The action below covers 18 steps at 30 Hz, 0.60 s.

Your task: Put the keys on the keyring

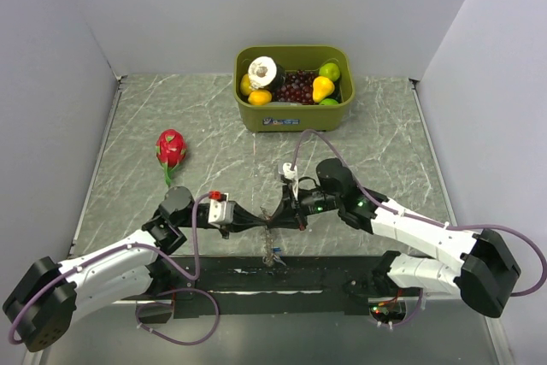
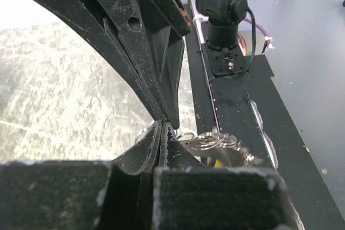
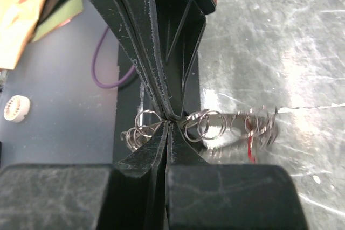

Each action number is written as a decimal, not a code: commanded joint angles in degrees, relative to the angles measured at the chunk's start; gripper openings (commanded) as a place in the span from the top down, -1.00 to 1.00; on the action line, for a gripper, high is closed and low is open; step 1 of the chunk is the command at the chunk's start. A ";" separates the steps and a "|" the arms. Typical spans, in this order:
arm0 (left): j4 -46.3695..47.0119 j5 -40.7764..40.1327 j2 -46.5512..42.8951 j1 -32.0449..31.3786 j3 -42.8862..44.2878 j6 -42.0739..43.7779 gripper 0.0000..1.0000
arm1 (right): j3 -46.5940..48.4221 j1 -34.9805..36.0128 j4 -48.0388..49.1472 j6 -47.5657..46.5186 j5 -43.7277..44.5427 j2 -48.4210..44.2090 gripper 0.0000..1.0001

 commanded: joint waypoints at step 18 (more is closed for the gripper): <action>-28.64 -3.54 2.89 -0.42 17.04 8.89 0.46 | 18.72 0.06 -26.26 -18.36 8.07 5.48 1.00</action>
